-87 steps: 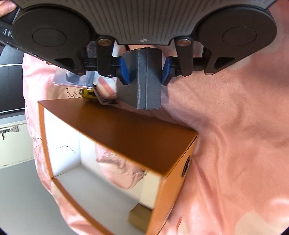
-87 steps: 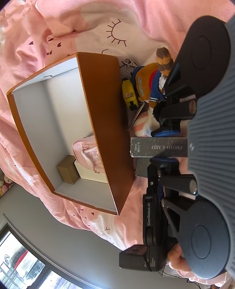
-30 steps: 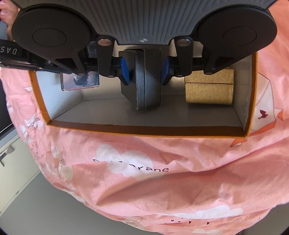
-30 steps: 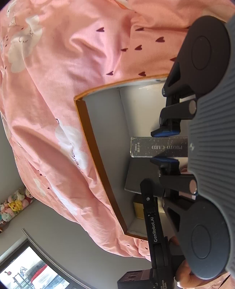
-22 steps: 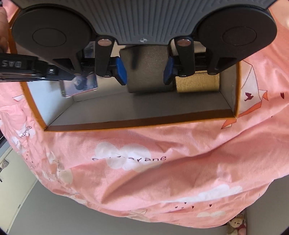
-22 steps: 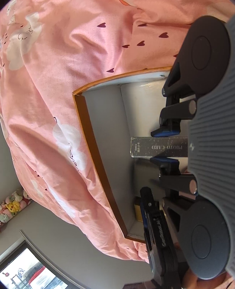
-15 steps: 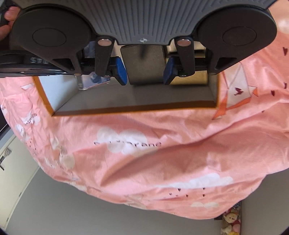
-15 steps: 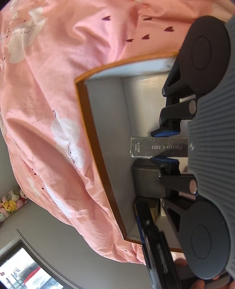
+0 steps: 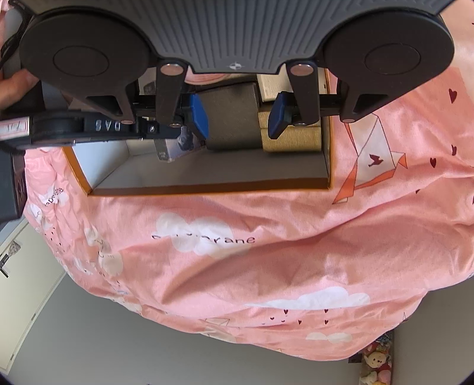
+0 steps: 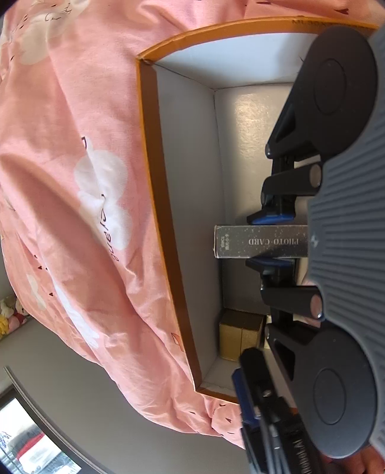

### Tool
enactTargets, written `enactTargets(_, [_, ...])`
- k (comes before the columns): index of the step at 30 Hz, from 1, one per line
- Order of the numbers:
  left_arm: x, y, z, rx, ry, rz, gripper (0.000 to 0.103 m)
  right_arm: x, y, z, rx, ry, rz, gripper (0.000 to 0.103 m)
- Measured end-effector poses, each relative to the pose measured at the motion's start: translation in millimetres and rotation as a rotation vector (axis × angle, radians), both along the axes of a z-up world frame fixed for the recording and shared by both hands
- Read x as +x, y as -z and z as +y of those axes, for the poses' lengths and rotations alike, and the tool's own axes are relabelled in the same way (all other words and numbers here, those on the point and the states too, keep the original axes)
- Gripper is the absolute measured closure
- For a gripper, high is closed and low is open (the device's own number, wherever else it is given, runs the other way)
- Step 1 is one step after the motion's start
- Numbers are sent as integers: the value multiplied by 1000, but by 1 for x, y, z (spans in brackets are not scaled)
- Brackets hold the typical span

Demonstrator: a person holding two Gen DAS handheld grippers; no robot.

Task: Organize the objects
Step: 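Lower the dark gift box beside the gold box and open the left tool, then lower the photo card beside the dark gift box and open the right tool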

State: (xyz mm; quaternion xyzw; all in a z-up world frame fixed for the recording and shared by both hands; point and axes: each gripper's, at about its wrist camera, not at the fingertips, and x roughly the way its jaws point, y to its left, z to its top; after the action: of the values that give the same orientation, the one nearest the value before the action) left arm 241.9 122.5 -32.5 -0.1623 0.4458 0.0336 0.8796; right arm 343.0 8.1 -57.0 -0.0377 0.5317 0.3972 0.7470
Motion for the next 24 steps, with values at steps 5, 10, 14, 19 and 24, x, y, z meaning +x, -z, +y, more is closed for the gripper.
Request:
enactTargets(5, [0,4,-2,-9,9,11,52,13,7,-7,27,46,84,79])
enactTargets(10, [1,9,-6,-8,16,26,52,20,15,-5,-1,43,99,76])
enactTargets(14, [2,12,-10,12,25,29,52,15,11,-2,-74,23,1,72])
enactTargets(19, [3,12,-12,8,33,37,52,11,9,-3,-123,-14,-59,66])
enactTargets(24, [4,13,-12,10,32,41,52,9,10,-4,-151,-44,-60,65])
